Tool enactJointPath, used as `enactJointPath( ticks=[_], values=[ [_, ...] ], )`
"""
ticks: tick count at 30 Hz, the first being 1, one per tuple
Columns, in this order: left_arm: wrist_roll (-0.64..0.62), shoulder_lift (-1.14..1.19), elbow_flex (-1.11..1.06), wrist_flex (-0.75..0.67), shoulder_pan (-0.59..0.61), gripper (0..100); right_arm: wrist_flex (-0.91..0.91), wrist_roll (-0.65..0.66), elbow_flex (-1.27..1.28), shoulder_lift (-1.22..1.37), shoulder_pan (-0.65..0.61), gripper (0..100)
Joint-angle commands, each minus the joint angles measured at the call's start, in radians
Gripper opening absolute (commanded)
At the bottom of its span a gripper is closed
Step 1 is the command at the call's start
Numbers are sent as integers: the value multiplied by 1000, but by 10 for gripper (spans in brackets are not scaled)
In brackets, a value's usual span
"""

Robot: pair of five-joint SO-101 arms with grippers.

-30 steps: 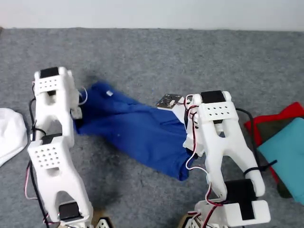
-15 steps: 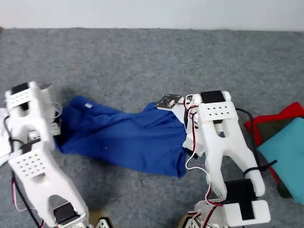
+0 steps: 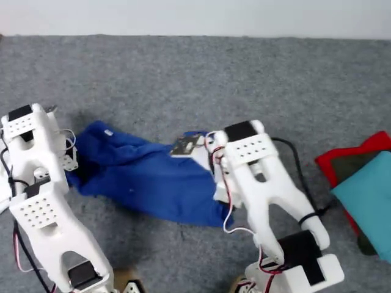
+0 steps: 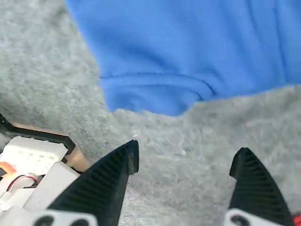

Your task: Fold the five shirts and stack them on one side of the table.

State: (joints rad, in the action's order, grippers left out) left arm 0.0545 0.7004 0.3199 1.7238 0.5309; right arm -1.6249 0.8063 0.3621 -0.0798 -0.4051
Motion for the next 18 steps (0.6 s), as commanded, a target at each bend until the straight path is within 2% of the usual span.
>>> enactJointPath(
  ticks=[1,7,12,15,18],
  values=[
    [-26,-58,33,32,-15,186,15,-28,-20,28,-51,315],
    [-25,-58,30,34,-6,165,45,-175,-155,137,-117,289],
    [-25,-58,28,34,-5,151,58,-258,-298,202,-182,89],
    [-25,-58,28,34,-5,152,38,-307,-339,239,-186,102],
    [-25,-58,28,34,-5,152,-27,-288,-338,268,-183,174]
  ],
)
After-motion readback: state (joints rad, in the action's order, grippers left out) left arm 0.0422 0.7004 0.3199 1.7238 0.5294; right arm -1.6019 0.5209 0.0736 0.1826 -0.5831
